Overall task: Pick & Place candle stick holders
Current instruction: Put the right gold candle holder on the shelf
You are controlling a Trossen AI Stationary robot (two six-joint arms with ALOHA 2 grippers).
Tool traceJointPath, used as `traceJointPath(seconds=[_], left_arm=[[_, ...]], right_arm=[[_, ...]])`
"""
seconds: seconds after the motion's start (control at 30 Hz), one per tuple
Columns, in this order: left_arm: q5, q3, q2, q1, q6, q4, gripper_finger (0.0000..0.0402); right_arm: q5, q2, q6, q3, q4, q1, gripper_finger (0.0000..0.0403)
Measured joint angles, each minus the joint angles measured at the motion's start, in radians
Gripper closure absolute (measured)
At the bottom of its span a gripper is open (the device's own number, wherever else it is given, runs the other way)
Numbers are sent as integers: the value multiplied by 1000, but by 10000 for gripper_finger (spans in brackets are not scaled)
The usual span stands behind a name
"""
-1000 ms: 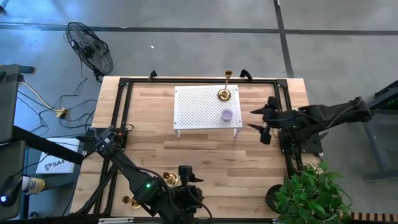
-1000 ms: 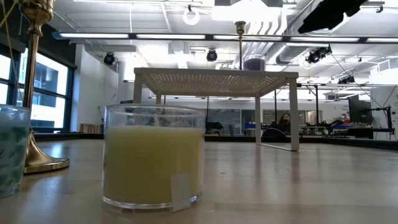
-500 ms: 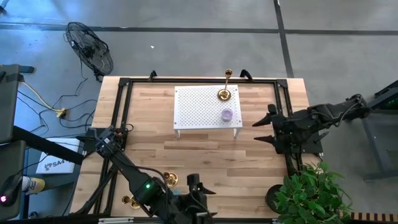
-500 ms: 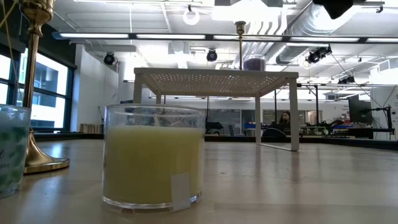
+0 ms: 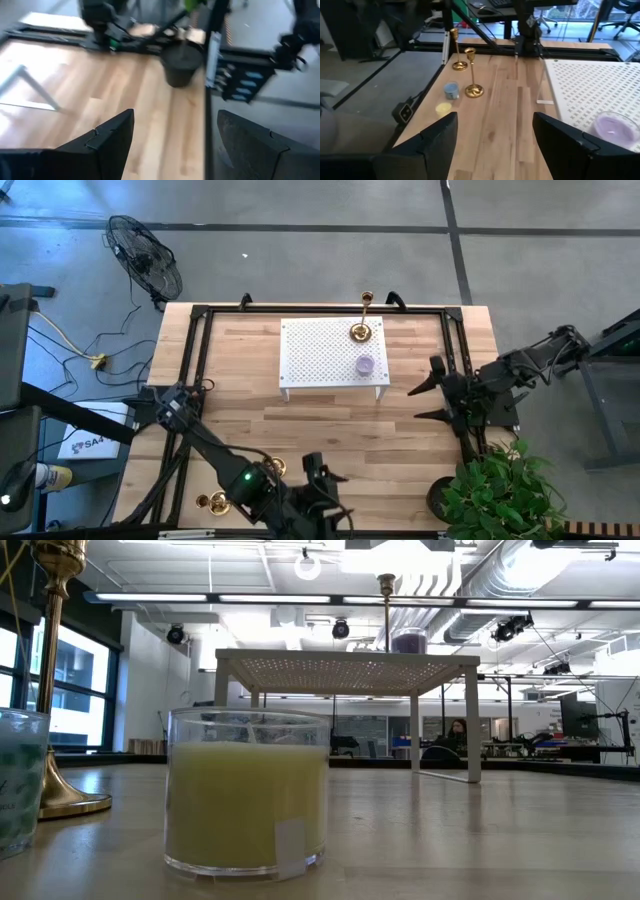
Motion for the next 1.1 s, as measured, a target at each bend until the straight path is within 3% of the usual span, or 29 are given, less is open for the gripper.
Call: traceJointPath(seconds=[0.2, 0.33, 0.57, 0.87, 1.1], left_arm=[[-184, 0, -32, 8, 27, -50, 121], [-218, 1, -87, 7, -56, -140, 121], [-124, 4, -162, -47, -332, -342, 121], [43, 3, -160, -134, -679, -508, 121], [113, 2, -124, -150, -964, -673, 121]], right_arm=[[-1, 24, 5, 0, 8, 20, 150], [-7, 49, 27, 0, 6, 20, 150], [-7, 96, 24, 0, 5, 19, 150], [0, 161, 2, 0, 5, 19, 150], [40, 210, 1, 0, 5, 19, 150]])
